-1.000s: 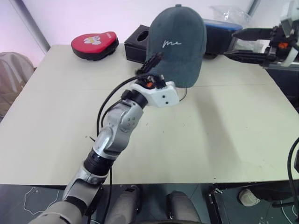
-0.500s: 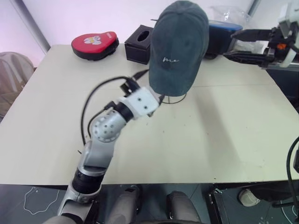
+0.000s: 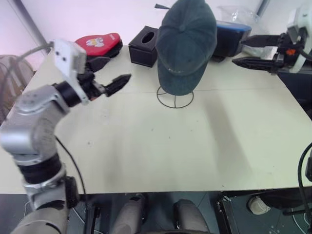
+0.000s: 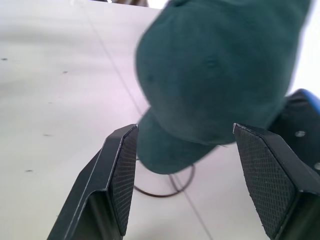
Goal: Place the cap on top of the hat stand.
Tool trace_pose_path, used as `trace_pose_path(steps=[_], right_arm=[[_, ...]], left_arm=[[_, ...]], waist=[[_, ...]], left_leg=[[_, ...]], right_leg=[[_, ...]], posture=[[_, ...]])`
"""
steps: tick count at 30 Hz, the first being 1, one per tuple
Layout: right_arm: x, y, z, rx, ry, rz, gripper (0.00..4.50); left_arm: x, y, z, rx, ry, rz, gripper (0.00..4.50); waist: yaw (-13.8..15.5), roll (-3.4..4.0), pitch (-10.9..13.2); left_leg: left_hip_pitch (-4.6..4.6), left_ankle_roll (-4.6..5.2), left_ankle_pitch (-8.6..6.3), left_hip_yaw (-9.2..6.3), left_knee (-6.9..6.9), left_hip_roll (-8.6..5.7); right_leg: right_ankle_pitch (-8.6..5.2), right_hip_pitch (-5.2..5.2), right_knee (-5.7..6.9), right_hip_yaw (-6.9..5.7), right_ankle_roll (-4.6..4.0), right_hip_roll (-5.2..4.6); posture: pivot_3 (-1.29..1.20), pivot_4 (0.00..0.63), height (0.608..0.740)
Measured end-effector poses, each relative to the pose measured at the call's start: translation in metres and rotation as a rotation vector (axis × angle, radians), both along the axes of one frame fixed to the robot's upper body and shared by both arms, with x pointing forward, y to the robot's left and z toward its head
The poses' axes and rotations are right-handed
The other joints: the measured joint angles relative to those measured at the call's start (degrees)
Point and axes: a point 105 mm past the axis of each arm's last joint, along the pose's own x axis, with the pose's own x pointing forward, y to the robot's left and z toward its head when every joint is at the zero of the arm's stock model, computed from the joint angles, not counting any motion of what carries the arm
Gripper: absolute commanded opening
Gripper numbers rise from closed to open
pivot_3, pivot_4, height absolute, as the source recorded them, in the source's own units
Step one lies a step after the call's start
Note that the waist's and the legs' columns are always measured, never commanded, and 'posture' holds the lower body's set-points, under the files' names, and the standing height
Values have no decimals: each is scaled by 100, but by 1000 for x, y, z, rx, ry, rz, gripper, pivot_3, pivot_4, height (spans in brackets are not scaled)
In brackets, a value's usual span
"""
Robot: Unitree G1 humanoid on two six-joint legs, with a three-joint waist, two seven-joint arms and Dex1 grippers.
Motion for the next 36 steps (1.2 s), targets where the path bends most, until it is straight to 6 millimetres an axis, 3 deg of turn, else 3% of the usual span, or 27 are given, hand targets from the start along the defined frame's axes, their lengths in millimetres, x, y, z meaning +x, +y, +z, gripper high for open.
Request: trace_pose_path(steps=[4,9,20,31,36], right_arm=[[-3,6,-15,19,42,9,3068],[-7,8,-22,32,42,-12,3068],[-12,10,-24,43,30,-30,3068],[-13,1,-25,82,7,-90,3068],[-7,-6,-48,205,71,-159,3068]], left_arm=[[2,12,-2,-2,63,-31,4459],[6,11,1,-10,82,-97,4459],[15,8,-8,-14,127,-190,4459],[52,2,-32,-71,128,-234,4459],[66,2,-41,-100,138,-217,4459]], waist=[[14,-1,0],[-10,-1,0],[-14,0,1],[-12,-1,1],[-22,-3,2]], left_leg=[[0,-1,0,-5,1,-1],[0,-2,0,-6,-2,-1],[0,0,-1,-5,-4,1],[-1,1,-1,-5,-3,0],[-2,1,0,-5,-2,0]], right_leg=[[0,2,-3,-2,0,-2],[0,0,-3,0,0,-2],[0,-3,-3,3,0,-1],[0,-1,-3,1,0,-2],[0,-4,0,1,0,-1]], posture=[[0,150,740],[0,150,740],[0,150,740],[0,150,740],[0,150,740]])
